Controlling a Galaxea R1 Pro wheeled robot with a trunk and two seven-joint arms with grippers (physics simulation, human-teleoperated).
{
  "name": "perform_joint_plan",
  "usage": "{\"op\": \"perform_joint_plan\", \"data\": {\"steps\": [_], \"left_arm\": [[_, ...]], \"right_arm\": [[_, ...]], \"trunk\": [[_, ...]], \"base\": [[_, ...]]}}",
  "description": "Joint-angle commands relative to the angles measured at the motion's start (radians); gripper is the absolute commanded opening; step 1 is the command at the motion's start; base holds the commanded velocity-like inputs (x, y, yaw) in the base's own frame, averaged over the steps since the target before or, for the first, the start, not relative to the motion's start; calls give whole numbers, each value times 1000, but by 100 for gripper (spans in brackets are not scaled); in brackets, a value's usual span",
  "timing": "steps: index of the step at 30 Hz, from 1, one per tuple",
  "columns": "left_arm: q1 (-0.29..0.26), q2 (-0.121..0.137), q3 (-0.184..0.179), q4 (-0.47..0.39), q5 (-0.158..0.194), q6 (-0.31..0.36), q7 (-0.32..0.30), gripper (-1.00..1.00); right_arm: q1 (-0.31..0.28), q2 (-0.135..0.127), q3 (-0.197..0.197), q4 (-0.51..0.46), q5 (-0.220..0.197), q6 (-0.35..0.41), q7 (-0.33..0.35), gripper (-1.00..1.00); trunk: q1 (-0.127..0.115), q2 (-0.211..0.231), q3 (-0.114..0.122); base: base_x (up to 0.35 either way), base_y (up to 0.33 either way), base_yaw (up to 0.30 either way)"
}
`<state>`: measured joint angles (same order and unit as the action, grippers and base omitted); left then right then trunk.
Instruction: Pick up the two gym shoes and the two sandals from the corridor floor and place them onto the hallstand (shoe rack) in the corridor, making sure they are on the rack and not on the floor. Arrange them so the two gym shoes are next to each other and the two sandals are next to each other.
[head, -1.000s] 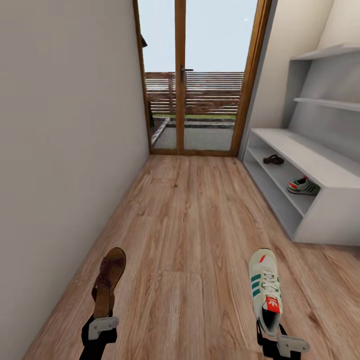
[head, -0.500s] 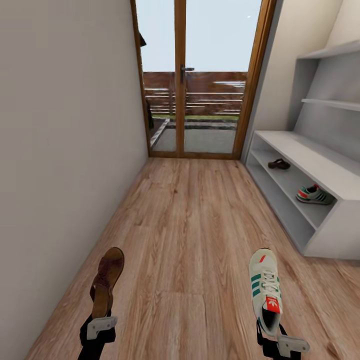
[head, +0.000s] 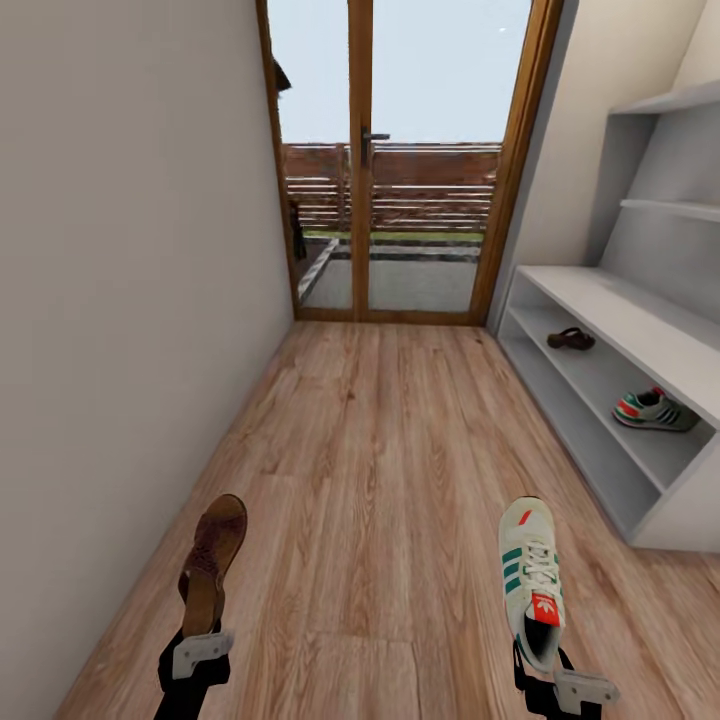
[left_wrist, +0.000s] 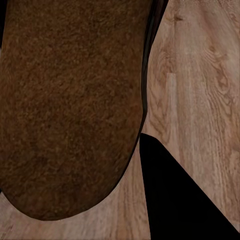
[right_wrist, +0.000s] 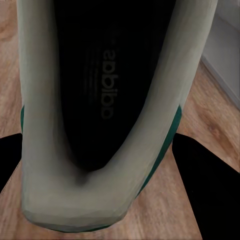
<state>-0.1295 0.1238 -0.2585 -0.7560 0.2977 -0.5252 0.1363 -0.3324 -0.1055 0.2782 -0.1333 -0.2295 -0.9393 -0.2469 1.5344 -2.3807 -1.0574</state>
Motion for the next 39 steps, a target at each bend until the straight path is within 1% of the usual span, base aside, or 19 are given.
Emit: {"op": "perform_joint_plan", "data": {"steps": [1, 16, 39], "left_arm": [[-1, 2, -7, 0, 0, -2, 11, -100], [-1, 2, -1, 0, 1, -1, 9, -100], [-1, 0, -3, 6, 0, -1, 9, -100]], "right_arm": [[-1, 0, 9, 0, -8, -3, -3, -100], [0, 0, 9, 0, -9, -3, -3, -100], [0, 0, 9, 0, -8, -3, -3, -100]], "trunk": [[0, 0, -1], [0, 0, -1], [0, 0, -1]], "base": [[339, 0, 0], [339, 0, 0], [339, 0, 0]]}}
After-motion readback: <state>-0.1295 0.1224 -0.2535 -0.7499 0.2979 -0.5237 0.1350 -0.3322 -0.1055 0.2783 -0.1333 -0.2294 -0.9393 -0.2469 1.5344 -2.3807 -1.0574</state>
